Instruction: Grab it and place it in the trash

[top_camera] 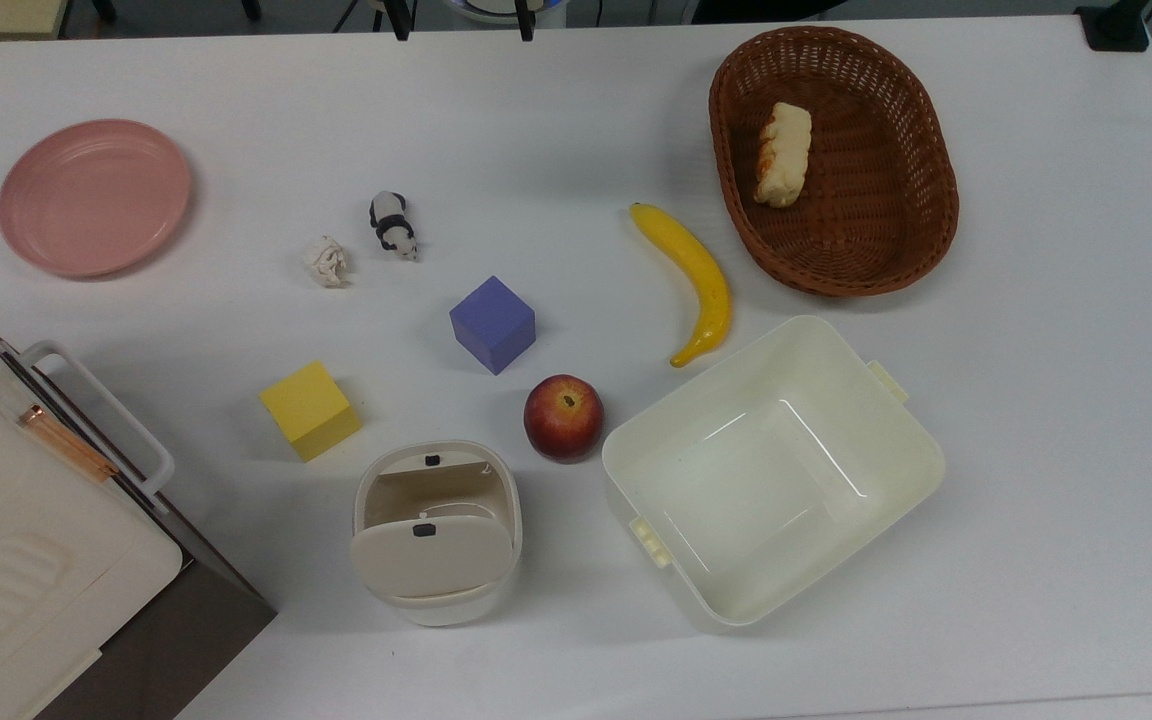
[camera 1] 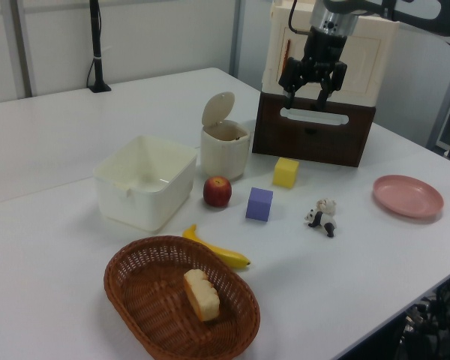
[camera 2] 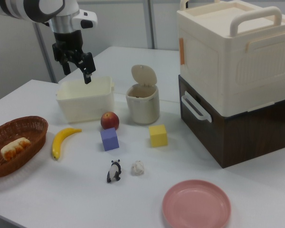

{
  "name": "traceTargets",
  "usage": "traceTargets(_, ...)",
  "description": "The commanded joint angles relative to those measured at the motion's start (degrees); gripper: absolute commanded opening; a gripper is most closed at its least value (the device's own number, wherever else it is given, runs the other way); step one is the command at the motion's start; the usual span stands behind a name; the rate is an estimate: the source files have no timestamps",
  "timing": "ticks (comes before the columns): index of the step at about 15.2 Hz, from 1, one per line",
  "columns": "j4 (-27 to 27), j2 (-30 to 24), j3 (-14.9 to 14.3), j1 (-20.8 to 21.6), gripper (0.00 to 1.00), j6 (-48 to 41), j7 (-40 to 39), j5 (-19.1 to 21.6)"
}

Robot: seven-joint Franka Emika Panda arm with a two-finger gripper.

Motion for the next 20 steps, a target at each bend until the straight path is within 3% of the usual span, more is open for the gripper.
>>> traceTargets(1,-1.9,-1.4,0.1,-0.1,1.0,-0.1,-1.0,0.6)
traceTargets(8,-2.1,-1.0,0.4,0.3,1.0,-0.1,-1.0,0.3)
traceTargets(10,-3.3,-0.3,2.2,0.6,1.0,0.2,-0.5,0.0)
traceTargets(14,-4.2,-0.2,2.4,0.0,1.0,2.8,-0.3,-0.2)
traceTargets(17,-8.1,-0.5,1.6,-1.0,1.0,7.8,0.0,-1.3)
traceTargets(20,-11.3,-0.1,-1.2,-0.9,1.0,14.0,7.1,-4.1)
